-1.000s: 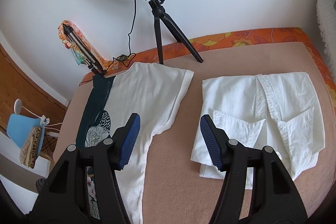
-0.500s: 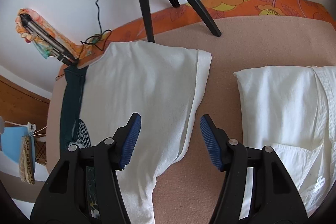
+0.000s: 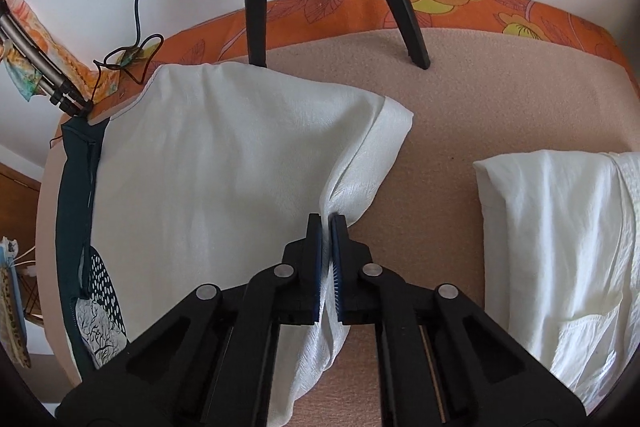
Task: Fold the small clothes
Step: 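Grasp the cream side edge with both grippers and fold it inward over the print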
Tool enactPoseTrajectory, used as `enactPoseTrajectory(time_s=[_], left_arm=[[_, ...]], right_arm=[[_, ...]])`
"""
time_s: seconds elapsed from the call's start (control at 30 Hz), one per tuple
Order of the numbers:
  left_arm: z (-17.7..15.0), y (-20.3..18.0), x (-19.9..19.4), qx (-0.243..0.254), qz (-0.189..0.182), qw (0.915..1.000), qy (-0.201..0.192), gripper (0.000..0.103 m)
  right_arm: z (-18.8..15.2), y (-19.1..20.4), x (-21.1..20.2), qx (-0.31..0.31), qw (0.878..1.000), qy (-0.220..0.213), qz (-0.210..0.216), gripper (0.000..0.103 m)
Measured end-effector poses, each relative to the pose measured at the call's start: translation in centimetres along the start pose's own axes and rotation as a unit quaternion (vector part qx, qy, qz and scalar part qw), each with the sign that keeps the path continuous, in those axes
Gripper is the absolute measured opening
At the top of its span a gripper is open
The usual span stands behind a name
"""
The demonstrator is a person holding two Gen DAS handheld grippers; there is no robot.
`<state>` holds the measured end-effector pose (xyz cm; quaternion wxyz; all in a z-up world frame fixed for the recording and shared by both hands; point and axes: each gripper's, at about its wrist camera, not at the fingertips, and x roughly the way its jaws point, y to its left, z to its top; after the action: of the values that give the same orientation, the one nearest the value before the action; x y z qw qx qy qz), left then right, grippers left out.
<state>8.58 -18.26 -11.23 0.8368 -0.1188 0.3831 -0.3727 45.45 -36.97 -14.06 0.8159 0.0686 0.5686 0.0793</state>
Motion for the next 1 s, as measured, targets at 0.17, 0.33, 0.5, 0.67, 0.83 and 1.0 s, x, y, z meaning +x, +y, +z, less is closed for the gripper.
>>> enactPoseTrajectory(time_s=[0.17,0.33,0.5,0.67,0.83,1.0], left_arm=[[-0.4,1.5,-1.0,-0.021,-0.001,0.9997,-0.013,0.003],[-1.0,2.5,-2.7,-0.037,0.002,0.9989,-0.028,0.003],[-2.1,4.1,-4.7,-0.065,0.010,0.9970,-0.040,0.003],[-3.5,5.3,-5.9,-0.085,0.025,0.9951,-0.043,0.003],[-4.1,6.0,-6.8,-0.091,0.035,0.9941,-0.048,0.003],[-4.6,6.7,-7.9,-0.098,0.045,0.9928,-0.052,0.003]], right_arm=[[1.0,3.0,-1.7,-0.029,0.999,-0.014,-0.034,0.004],[1.5,7.9,-3.1,-0.074,0.996,-0.022,-0.050,0.004],[1.8,14.1,-4.2,-0.128,0.989,-0.033,-0.070,0.004],[1.3,20.1,-4.0,-0.185,0.978,-0.035,-0.088,0.004],[0.3,24.6,-2.4,-0.226,0.969,-0.026,-0.095,0.004],[-0.2,27.4,-0.7,-0.241,0.966,-0.017,-0.093,0.004]])
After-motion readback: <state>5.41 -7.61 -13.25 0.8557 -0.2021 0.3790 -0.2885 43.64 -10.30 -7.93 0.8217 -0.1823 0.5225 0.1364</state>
